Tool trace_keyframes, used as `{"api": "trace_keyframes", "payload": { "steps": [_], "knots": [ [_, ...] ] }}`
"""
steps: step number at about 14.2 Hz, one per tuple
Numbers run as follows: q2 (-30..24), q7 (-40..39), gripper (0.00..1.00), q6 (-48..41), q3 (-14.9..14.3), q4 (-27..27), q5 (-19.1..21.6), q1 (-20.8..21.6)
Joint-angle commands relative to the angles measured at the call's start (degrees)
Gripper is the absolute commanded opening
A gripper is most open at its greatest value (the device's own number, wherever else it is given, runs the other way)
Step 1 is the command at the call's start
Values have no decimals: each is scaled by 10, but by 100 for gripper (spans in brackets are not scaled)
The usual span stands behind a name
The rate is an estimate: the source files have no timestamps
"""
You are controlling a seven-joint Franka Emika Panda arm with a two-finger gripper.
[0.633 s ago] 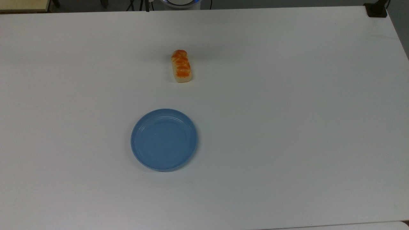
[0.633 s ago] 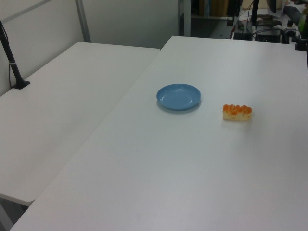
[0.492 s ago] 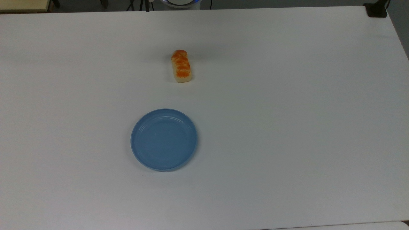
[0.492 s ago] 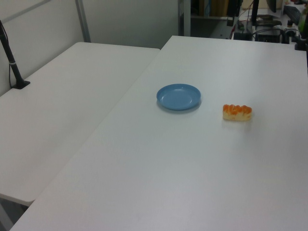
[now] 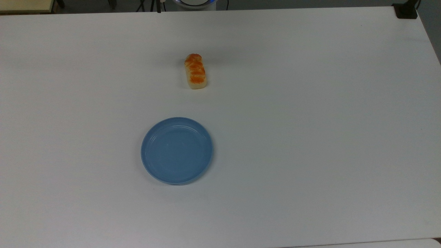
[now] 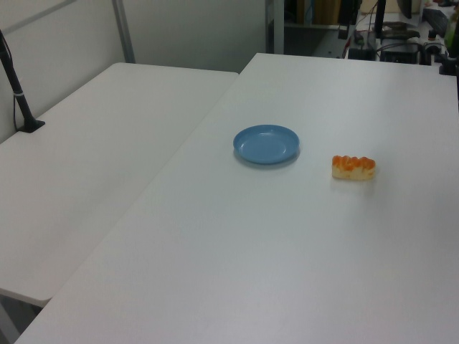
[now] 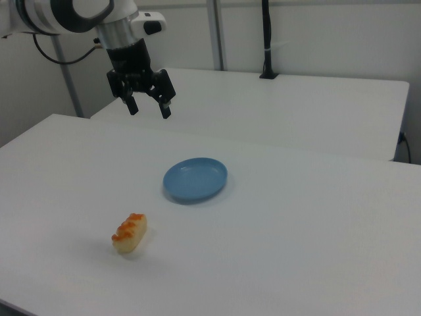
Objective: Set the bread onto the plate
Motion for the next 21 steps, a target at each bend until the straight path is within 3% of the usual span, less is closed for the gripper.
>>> {"api": "trace_keyframes", "payload": {
  "steps": [1, 17, 21],
  "knots": [
    [-2, -16, 100, -4, -5, -5, 1, 4],
    [-2, -15, 100, -34, 1, -15, -14, 6],
    [-2, -53, 100, -41, 1, -20, -21, 2]
  ]
}}
